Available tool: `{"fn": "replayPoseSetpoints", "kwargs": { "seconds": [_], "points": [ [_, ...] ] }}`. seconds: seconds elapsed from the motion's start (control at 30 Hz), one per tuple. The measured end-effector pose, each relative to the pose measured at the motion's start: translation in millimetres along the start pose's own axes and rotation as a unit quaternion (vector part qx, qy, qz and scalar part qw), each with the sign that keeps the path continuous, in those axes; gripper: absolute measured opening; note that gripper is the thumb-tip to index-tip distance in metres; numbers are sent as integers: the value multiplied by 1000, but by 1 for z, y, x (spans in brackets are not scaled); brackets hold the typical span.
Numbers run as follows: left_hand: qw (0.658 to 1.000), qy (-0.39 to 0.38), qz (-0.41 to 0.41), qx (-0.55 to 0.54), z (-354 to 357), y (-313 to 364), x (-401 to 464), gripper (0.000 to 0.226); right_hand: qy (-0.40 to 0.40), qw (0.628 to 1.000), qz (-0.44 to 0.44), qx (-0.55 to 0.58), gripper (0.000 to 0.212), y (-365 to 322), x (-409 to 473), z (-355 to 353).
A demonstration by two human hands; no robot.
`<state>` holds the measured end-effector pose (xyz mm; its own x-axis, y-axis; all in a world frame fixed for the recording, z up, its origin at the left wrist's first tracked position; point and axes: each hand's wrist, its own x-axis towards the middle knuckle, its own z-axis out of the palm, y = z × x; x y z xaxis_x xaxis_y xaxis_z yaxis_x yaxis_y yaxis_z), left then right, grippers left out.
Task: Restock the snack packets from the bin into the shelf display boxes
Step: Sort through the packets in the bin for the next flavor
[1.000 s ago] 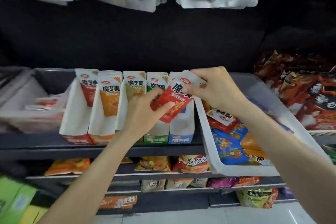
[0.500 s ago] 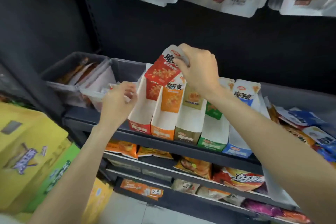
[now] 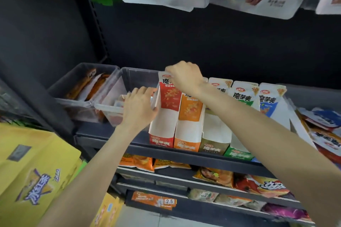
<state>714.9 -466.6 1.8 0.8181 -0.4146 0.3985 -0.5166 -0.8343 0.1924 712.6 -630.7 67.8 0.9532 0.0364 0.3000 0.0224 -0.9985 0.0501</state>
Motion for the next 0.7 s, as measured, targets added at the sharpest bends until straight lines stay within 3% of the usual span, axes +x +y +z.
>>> {"fn": "replayPoseSetpoints", "kwargs": {
  "seconds": [0.1, 0.23, 0.37, 0.43, 0.53, 0.7],
  "points": [
    [1000, 1, 8, 9, 2, -1, 2, 49, 13, 999, 16, 29, 20, 4, 3, 17],
    [1000, -6, 8, 15, -2, 0, 1, 49, 91, 993, 13, 71, 23, 12, 0, 14],
    [988, 122, 67, -68, -14, 14, 1, 37, 167, 982, -53, 74, 13, 20, -26, -3],
    [960, 183, 129, -167, -21, 31, -3, 34, 196, 975, -84, 60, 14, 32, -57, -15],
    [914, 193, 241, -265, -30, 73, -9, 23, 163, 981, -104, 34, 21, 60, -116, -39],
    [808, 173, 439, -354, -30, 171, -26, 15, 44, 998, 18, 33, 14, 129, -220, -68]
  ]
}}
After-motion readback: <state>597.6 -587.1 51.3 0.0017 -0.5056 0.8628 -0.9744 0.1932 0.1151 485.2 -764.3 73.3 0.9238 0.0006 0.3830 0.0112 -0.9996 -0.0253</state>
